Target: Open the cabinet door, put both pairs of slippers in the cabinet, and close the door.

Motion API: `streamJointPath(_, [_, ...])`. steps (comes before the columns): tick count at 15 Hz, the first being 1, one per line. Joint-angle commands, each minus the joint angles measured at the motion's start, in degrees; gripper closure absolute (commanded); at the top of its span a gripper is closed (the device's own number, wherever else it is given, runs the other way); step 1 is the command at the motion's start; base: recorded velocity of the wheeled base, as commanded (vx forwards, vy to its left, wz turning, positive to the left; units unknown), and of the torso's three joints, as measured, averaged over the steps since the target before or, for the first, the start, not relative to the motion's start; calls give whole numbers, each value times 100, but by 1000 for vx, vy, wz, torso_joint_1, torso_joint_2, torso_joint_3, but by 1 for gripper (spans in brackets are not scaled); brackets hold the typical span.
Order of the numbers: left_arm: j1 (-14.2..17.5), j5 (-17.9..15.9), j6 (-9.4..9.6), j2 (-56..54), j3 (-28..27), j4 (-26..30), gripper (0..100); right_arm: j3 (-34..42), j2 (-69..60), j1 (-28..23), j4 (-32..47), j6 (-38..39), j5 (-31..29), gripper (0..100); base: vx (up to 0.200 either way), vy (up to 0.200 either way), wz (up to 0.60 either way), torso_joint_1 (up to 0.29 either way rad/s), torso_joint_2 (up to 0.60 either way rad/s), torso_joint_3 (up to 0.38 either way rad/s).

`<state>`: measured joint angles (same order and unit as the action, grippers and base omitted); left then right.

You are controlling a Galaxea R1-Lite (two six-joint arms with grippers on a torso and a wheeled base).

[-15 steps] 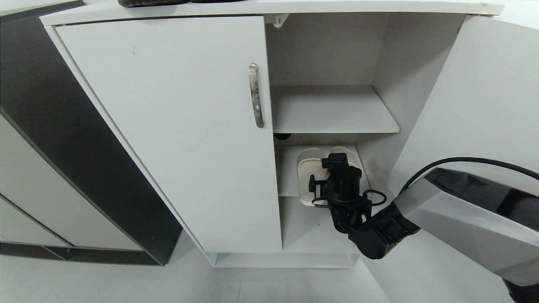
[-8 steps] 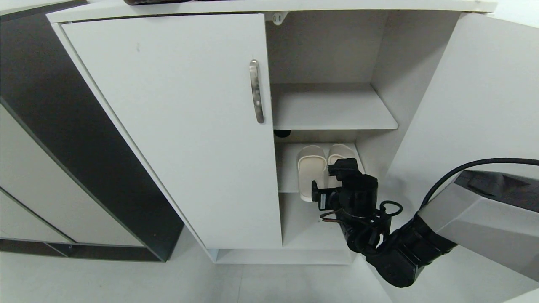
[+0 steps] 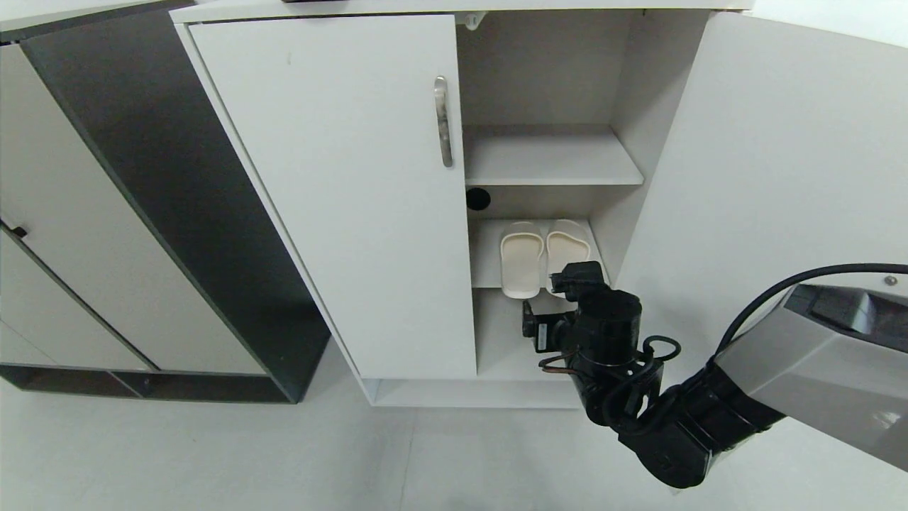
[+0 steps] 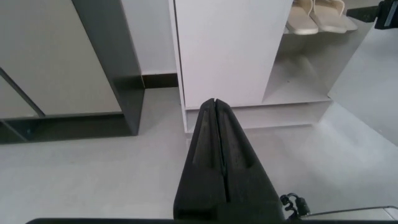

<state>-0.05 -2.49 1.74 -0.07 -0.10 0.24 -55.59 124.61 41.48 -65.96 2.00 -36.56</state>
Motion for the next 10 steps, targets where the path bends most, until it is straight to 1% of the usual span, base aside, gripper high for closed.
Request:
streamJointPath(1, [-4,29,-42,7,1,2,100,31,-7,0,-4,2,0,0,0,0,0,0,0,0])
streamJointPath(10, [-4,38,-42,7,1,2,100,66,-7,0,-22,-33,0,0,0,0,0,0,0,0])
